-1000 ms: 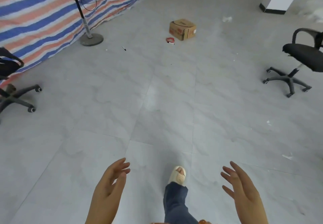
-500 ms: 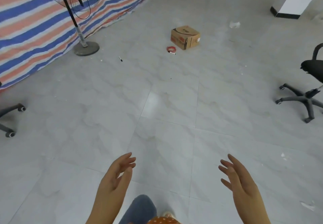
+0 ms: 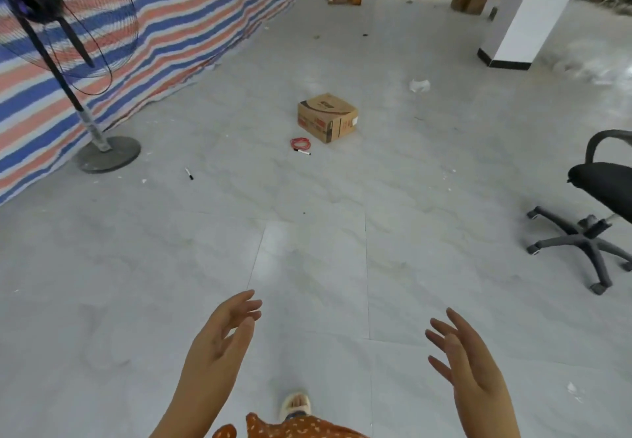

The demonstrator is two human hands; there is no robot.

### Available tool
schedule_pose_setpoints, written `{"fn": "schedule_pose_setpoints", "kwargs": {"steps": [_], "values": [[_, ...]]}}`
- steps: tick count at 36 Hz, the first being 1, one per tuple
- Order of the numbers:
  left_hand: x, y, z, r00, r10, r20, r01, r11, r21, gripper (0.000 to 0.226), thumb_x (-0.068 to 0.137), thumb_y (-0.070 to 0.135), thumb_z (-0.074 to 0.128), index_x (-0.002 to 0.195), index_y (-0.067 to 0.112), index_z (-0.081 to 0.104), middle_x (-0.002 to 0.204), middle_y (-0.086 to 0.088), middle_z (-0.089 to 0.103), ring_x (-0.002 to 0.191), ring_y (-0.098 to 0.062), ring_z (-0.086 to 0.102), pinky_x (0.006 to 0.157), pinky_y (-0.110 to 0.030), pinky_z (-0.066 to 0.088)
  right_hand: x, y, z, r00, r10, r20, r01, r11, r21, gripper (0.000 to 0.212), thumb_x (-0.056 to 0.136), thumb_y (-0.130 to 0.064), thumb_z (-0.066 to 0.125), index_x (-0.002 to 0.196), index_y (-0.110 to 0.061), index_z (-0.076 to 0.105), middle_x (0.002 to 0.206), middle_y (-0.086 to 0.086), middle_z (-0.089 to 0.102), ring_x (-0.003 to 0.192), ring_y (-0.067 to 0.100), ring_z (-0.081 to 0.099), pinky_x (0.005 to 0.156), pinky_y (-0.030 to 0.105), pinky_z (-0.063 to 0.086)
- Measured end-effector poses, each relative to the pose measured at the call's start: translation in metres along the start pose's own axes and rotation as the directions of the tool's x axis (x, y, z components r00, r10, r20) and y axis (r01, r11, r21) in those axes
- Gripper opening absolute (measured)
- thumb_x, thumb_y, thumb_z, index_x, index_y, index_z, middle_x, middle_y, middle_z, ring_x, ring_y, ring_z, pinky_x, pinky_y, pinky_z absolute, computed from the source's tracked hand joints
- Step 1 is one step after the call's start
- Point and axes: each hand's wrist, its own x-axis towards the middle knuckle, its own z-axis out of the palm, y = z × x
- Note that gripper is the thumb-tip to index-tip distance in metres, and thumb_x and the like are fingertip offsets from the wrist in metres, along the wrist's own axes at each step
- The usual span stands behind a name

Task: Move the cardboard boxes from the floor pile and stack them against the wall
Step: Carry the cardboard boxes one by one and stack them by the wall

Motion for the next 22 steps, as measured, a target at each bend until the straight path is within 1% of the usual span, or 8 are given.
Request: {"fn": "schedule_pose_setpoints", "kwargs": {"steps": [4, 9, 12, 14, 16, 17, 20, 22], "values": [[0.079, 0.021, 0.017, 0.998, 0.023, 0.059, -0.024, 1.0, 0.018, 0.025, 0.091, 0.019, 0.058, 0.107, 0.038, 0.065, 0.106, 0.018, 0.068, 0.1, -0.001, 0.063, 0.091, -0.029, 0.047, 0.066, -0.019, 0.024, 0.999, -0.014, -0.034, 0.014, 1.0, 0.019, 0.031, 0.099, -0.013, 0.043, 0.117, -0.036, 0.053, 0.115, -0.007, 0.065, 0.103, -0.001, 0.064, 0.082, 0.019, 0.054], [0.154, 0.031, 0.044, 0.996, -0.004, 0.084, 0.001, 0.999, 0.038, 0.034, 0.094, 0.004, 0.05, 0.109, 0.031, 0.065, 0.107, 0.015, 0.069, 0.101, -0.003, 0.064, 0.093, -0.034, 0.051, 0.133, -0.029, 0.036, 0.997, 0.044, -0.06, -0.045, 0.999, -0.018, 0.031, 0.099, -0.014, 0.041, 0.117, -0.037, 0.052, 0.114, -0.01, 0.065, 0.103, -0.003, 0.062, 0.083, 0.017, 0.053], [0.199, 0.034, 0.065, 0.995, -0.034, 0.092, 0.029, 0.998, 0.049, 0.034, 0.094, 0.003, 0.049, 0.111, 0.029, 0.063, 0.105, 0.016, 0.069, 0.099, -0.002, 0.065, 0.095, -0.037, 0.05, 0.181, -0.031, 0.04, 0.994, 0.071, -0.087, -0.074, 0.997, -0.033, 0.028, 0.098, -0.019, 0.042, 0.115, -0.039, 0.05, 0.113, -0.014, 0.063, 0.1, -0.002, 0.064, 0.088, 0.032, 0.055], [0.231, 0.038, 0.084, 0.993, -0.042, 0.107, 0.036, 0.998, 0.057, 0.037, 0.095, 0.004, 0.05, 0.107, 0.035, 0.066, 0.105, 0.016, 0.069, 0.1, -0.002, 0.064, 0.096, -0.037, 0.048, 0.216, -0.034, 0.042, 0.994, 0.08, -0.08, -0.081, 0.996, -0.02, 0.025, 0.093, -0.039, 0.047, 0.118, -0.037, 0.049, 0.111, -0.016, 0.062, 0.099, 0.004, 0.065, 0.093, 0.04, 0.052], [0.264, 0.047, 0.107, 0.994, -0.033, 0.1, 0.027, 0.998, 0.062, 0.039, 0.095, 0.009, 0.053, 0.101, 0.045, 0.065, 0.106, 0.016, 0.069, 0.1, -0.002, 0.064, 0.095, -0.035, 0.047, 0.258, -0.036, 0.042, 0.995, 0.056, -0.078, -0.057, 0.998, -0.013, 0.054, 0.074, -0.075, 0.051, 0.116, -0.041, 0.05, 0.11, -0.016, 0.063, 0.102, 0.002, 0.064, 0.086, 0.031, 0.056], [0.281, 0.054, 0.12, 0.995, -0.025, 0.093, 0.02, 0.998, 0.058, 0.032, 0.094, 0.018, 0.056, 0.1, 0.048, 0.063, 0.107, 0.016, 0.069, 0.101, -0.002, 0.064, 0.094, -0.034, 0.047, 0.28, -0.036, 0.041, 0.996, 0.049, -0.071, -0.05, 0.999, -0.007, 0.057, 0.07, -0.079, 0.049, 0.114, -0.043, 0.051, 0.111, -0.014, 0.064, 0.103, -0.001, 0.063, 0.082, 0.024, 0.057], [0.333, 0.072, 0.16, 0.997, 0.006, 0.073, -0.009, 0.999, 0.035, 0.025, 0.077, 0.046, 0.054, 0.1, 0.051, 0.061, 0.107, 0.017, 0.068, 0.103, -0.003, 0.063, 0.093, -0.03, 0.047, 0.353, -0.041, 0.037, 0.999, 0.033, -0.037, -0.034, 0.999, -0.008, 0.046, 0.071, -0.064, 0.05, 0.113, -0.045, 0.051, 0.115, -0.011, 0.064, 0.105, -0.002, 0.062, 0.081, 0.015, 0.053], [0.367, 0.085, 0.189, 0.998, 0.016, 0.057, -0.017, 1.0, 0.014, 0.026, 0.077, 0.042, 0.053, 0.1, 0.051, 0.061, 0.107, 0.017, 0.068, 0.103, -0.004, 0.064, 0.093, -0.031, 0.047, 0.406, -0.052, 0.03, 0.999, 0.014, -0.034, -0.014, 1.0, -0.015, 0.035, 0.082, -0.06, 0.055, 0.114, -0.045, 0.051, 0.115, -0.011, 0.064, 0.106, 0.001, 0.063, 0.081, 0.016, 0.054]]}}
